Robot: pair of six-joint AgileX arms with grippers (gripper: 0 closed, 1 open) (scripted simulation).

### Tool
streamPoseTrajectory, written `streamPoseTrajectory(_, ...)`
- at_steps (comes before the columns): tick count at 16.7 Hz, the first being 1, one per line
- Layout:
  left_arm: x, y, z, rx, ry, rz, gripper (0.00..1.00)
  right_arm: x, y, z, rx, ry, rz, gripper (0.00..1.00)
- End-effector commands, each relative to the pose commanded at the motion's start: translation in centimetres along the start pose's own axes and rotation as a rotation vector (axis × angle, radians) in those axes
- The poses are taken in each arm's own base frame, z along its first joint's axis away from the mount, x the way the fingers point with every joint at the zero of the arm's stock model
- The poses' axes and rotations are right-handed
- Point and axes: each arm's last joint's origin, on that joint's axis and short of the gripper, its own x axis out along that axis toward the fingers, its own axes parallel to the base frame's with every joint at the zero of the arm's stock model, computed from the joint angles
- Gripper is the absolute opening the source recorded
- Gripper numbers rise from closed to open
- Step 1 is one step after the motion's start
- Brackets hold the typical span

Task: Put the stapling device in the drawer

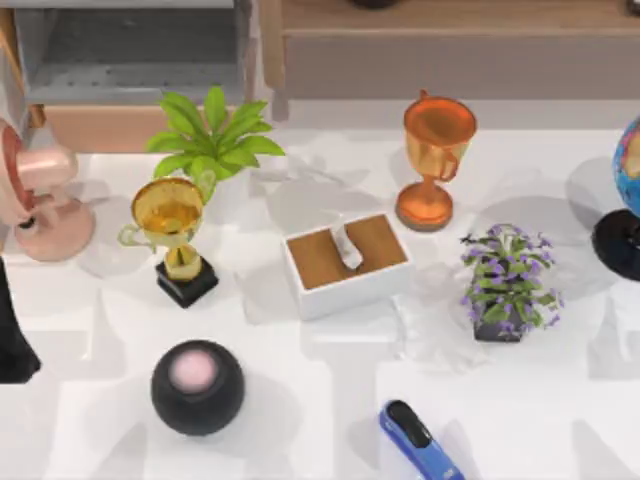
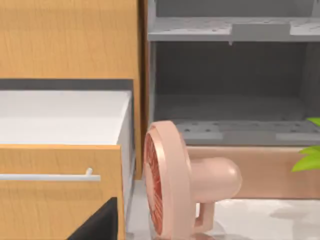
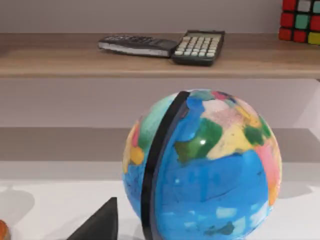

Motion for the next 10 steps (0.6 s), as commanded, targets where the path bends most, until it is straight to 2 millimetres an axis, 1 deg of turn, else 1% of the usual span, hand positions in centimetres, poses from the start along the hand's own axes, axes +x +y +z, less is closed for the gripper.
streamPoseTrajectory(2,0.0,0.0,0.0,0.000,0.000,0.000,1.00,0.0,0.0,0.0,0.000,0.000,0.000,1.00)
streamPoseTrajectory(4,0.0,-0.2,0.5,-0.025,0.021,-0.025,1.00,0.0,0.0,0.0,0.000,0.000,0.000,1.00)
streamPoseTrajectory(7,0.3,-1.0,2.2,-0.122,0.116,-0.095,1.00,0.0,0.0,0.0,0.000,0.000,0.000,1.00)
streamPoseTrajectory(10,1.5,-2.5,4.6,-0.271,0.303,-0.168,1.00,0.0,0.0,0.0,0.000,0.000,0.000,1.00)
